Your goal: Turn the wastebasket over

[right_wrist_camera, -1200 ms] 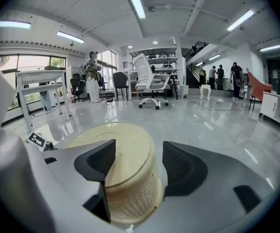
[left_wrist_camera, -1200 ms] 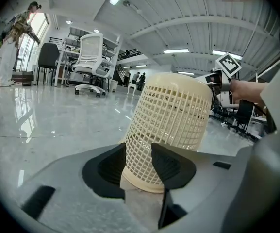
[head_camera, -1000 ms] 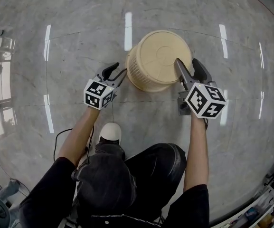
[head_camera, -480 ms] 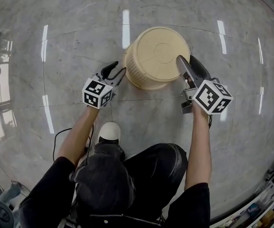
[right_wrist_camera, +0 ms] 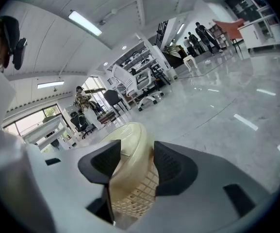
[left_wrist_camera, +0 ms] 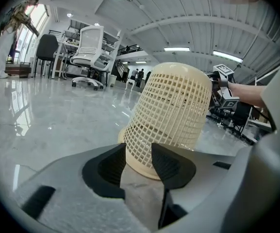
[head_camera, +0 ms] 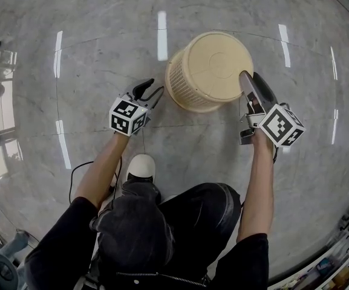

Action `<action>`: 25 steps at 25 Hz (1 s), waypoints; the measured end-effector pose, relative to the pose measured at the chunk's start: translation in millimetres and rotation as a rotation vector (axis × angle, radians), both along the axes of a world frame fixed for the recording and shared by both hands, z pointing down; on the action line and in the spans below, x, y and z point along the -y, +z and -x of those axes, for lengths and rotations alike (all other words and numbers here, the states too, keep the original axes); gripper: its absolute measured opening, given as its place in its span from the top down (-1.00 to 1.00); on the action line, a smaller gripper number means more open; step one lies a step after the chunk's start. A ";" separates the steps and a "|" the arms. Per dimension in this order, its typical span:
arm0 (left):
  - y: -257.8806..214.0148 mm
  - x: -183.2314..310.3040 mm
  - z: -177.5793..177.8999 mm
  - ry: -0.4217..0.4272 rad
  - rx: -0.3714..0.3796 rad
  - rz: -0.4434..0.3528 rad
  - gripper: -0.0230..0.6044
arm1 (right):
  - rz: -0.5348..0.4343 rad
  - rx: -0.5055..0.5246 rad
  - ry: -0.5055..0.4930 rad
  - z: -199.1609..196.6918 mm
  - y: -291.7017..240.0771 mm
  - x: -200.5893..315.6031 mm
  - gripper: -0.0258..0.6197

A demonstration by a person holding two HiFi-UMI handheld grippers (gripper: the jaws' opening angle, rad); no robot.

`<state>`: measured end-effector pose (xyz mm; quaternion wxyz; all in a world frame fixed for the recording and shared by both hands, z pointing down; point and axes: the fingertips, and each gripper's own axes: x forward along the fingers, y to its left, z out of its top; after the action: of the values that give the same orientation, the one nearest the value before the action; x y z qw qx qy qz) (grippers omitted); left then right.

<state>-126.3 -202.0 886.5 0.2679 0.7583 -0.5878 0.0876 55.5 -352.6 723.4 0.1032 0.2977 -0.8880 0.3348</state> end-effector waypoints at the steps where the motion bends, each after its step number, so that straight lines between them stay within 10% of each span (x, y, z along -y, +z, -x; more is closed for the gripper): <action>1: 2.5 1.7 -4.6 0.001 -0.011 0.007 0.44 | 0.011 0.011 0.007 -7.6 -0.7 1.7 0.25; 17: 31.3 26.6 -74.5 0.122 -0.074 0.038 0.44 | 0.043 0.172 0.141 -91.1 -8.8 28.3 0.27; 25: 38.7 61.3 -78.7 0.042 -0.246 0.068 0.41 | 0.042 0.213 0.168 -111.8 -10.5 30.1 0.28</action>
<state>-47.7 -263.3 925.2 0.3617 0.7658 -0.5314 0.0193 167.3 -382.7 712.9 -0.0138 0.3314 -0.8588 0.3905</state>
